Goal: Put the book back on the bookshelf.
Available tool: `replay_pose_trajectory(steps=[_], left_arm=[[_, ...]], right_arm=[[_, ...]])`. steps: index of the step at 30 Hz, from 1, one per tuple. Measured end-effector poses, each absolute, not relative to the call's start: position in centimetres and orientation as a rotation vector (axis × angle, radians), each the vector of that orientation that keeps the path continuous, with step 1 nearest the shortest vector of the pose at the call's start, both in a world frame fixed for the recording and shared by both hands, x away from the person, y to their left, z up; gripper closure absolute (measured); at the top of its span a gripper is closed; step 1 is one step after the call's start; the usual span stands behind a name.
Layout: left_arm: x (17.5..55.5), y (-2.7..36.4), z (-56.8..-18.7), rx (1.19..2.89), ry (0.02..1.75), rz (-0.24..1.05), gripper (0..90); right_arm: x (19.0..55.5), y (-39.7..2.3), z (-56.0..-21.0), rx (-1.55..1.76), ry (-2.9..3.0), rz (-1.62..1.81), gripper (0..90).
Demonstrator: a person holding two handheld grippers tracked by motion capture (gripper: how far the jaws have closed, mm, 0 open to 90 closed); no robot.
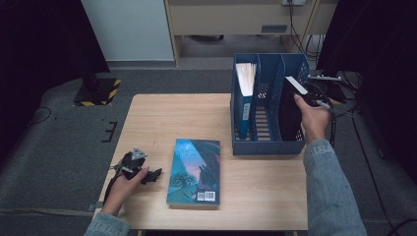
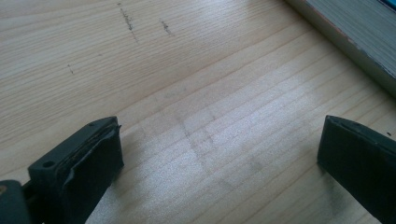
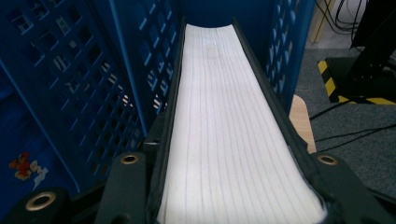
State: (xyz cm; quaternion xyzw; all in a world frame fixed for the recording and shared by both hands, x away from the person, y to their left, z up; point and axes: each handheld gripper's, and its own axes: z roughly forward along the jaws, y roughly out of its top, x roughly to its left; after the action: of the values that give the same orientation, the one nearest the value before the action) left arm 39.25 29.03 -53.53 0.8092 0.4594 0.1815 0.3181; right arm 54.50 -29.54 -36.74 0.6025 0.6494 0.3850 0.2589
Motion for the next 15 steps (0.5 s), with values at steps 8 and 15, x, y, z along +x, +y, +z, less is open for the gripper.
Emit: replay_pose_trajectory(steps=[8,15], left_arm=[[39.2,28.9,-53.5,2.127,1.210,0.480,0.0],[39.2,28.9,-53.5,2.127,1.209,0.480,0.0]], right_arm=[[53.8,-29.6,-36.7,1.675,1.779,1.019,51.2],[52.9,-29.9,-36.9,1.694,1.792,1.007,50.9]])
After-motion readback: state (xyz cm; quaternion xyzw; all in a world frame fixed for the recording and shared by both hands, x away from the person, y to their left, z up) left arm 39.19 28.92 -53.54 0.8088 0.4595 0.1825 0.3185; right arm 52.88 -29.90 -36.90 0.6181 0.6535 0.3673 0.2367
